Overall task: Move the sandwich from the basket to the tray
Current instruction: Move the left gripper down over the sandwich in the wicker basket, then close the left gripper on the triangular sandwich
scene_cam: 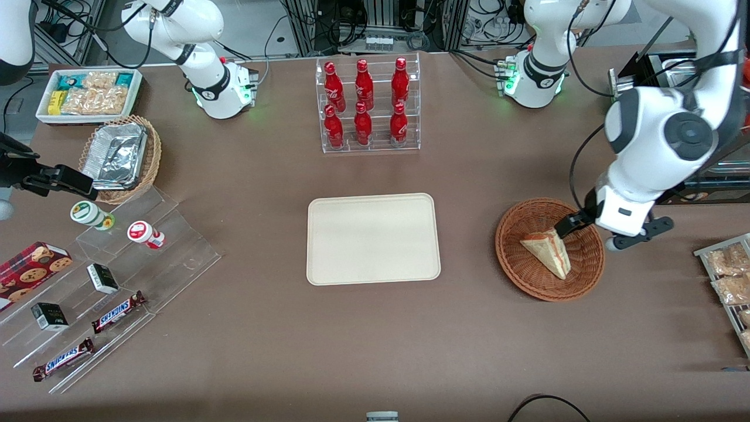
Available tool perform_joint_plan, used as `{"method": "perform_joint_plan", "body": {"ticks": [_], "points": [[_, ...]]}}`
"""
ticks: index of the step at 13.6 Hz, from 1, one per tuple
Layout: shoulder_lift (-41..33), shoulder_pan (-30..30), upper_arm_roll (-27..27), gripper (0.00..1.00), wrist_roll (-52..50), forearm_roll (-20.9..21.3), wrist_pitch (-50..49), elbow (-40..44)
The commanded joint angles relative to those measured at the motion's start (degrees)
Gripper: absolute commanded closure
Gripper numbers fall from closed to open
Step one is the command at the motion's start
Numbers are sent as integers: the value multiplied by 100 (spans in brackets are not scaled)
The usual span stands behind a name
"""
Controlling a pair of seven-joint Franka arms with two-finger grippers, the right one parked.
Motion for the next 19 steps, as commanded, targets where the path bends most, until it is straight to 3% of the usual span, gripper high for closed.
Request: {"method": "perform_joint_plan", "body": {"ticks": [1, 14, 15, 17, 18, 19], "points": [[-131, -1, -18, 0, -322, 96, 561, -617], [993, 174, 26, 2, -568, 87, 1660, -793], [1046, 210, 26, 15, -577, 96, 1757, -793], [1143, 201, 26, 82, -577, 87, 1775, -750], [1170, 201, 26, 100, -577, 87, 1775, -732], [1187, 201, 26, 100, -586, 70, 1775, -697]]}}
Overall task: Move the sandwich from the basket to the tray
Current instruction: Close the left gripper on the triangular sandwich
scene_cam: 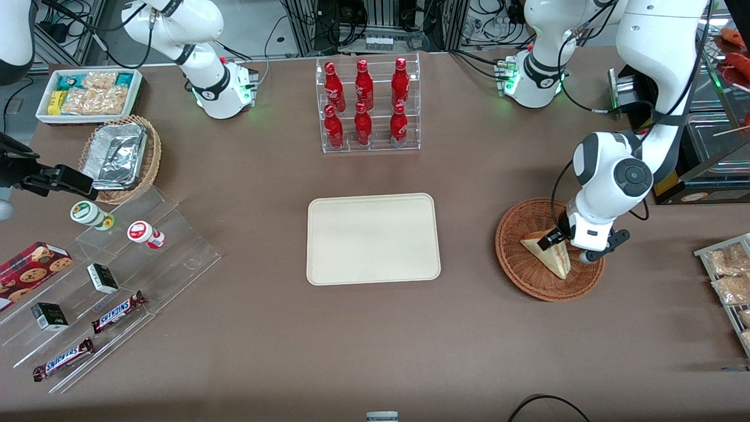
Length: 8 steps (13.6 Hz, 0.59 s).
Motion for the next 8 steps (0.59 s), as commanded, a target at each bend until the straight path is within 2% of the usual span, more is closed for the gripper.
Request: {"method": "perform_joint_plan", "body": {"ticks": [1, 4, 8], "points": [[38, 3, -37, 100, -263, 61, 43, 123], [-111, -120, -73, 100, -431, 78, -350, 377], [-567, -488, -73, 100, -326, 131, -1966, 1149]]}}
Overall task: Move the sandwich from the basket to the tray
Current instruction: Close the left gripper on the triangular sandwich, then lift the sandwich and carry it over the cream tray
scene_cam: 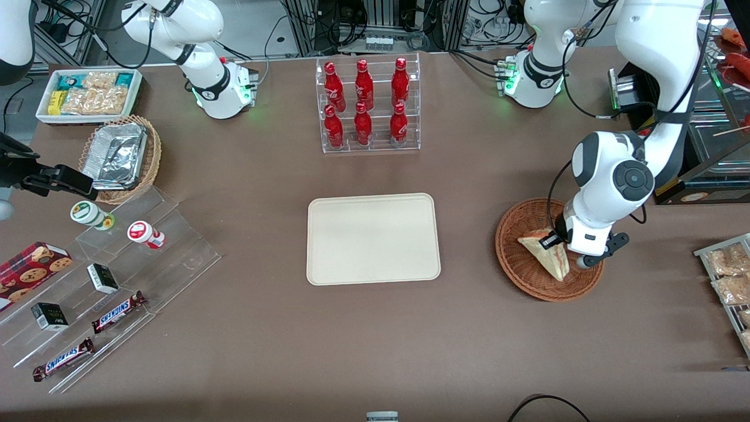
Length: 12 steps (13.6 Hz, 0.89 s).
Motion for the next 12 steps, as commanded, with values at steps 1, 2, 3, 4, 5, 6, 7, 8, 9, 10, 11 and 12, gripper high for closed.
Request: {"method": "perform_joint_plan", "body": {"ticks": [1, 2, 3, 4, 5, 6, 7, 8, 9, 10, 11, 12], "points": [[-384, -425, 15, 100, 19, 160, -1136, 714], [-341, -584, 6, 100, 29, 161, -1610, 1162], [-289, -777, -11, 100, 29, 161, -2024, 1532], [-192, -979, -12, 100, 11, 152, -2367, 1936], [-52, -1242, -12, 100, -24, 152, -2536, 2218], [80, -1575, -12, 100, -85, 152, -2546, 2369], [212, -1831, -12, 100, -286, 178, -2529, 2466], [456, -2077, -12, 100, -470, 178, -2512, 2658], [711, -2297, -12, 100, -542, 178, -2503, 2860], [949, -2534, -3, 100, -542, 170, -2494, 3036], [1186, -2710, -3, 100, -542, 178, -2450, 3230], [1467, -2851, 6, 100, -542, 187, -2372, 3449]]}}
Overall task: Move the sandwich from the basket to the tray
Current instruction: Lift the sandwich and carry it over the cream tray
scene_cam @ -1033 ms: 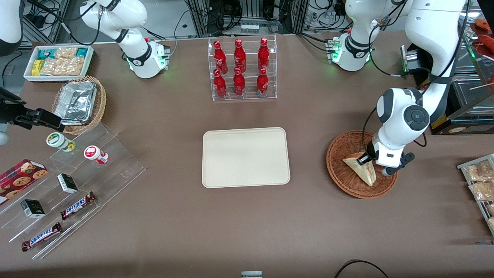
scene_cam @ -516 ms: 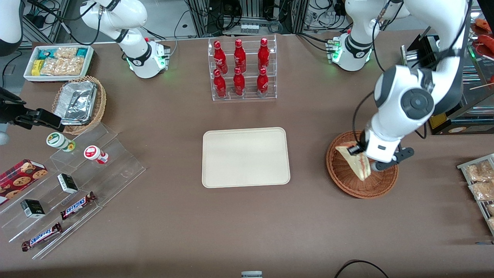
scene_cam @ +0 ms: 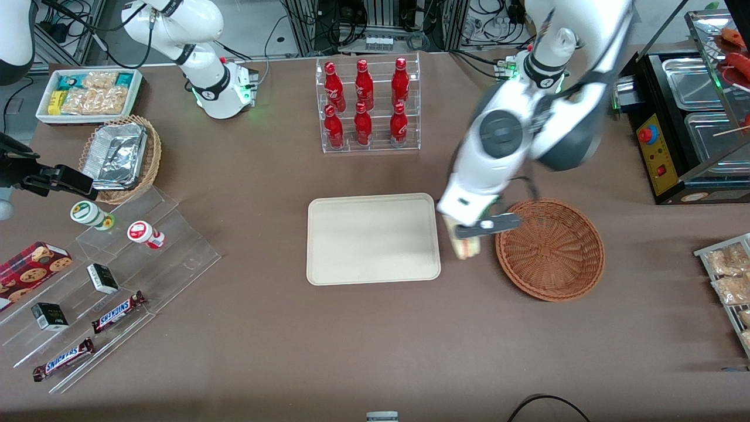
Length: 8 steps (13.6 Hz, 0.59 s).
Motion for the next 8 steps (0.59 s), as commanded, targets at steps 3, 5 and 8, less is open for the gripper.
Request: {"method": "perform_joint_plan", "body": {"ticks": [3, 5, 8], "points": [[1244, -577, 74, 100, -73, 255, 295, 1089], [1499, -849, 83, 100, -82, 318, 707, 1116], [1859, -1060, 83, 100, -354, 475, 1401, 1125]]}}
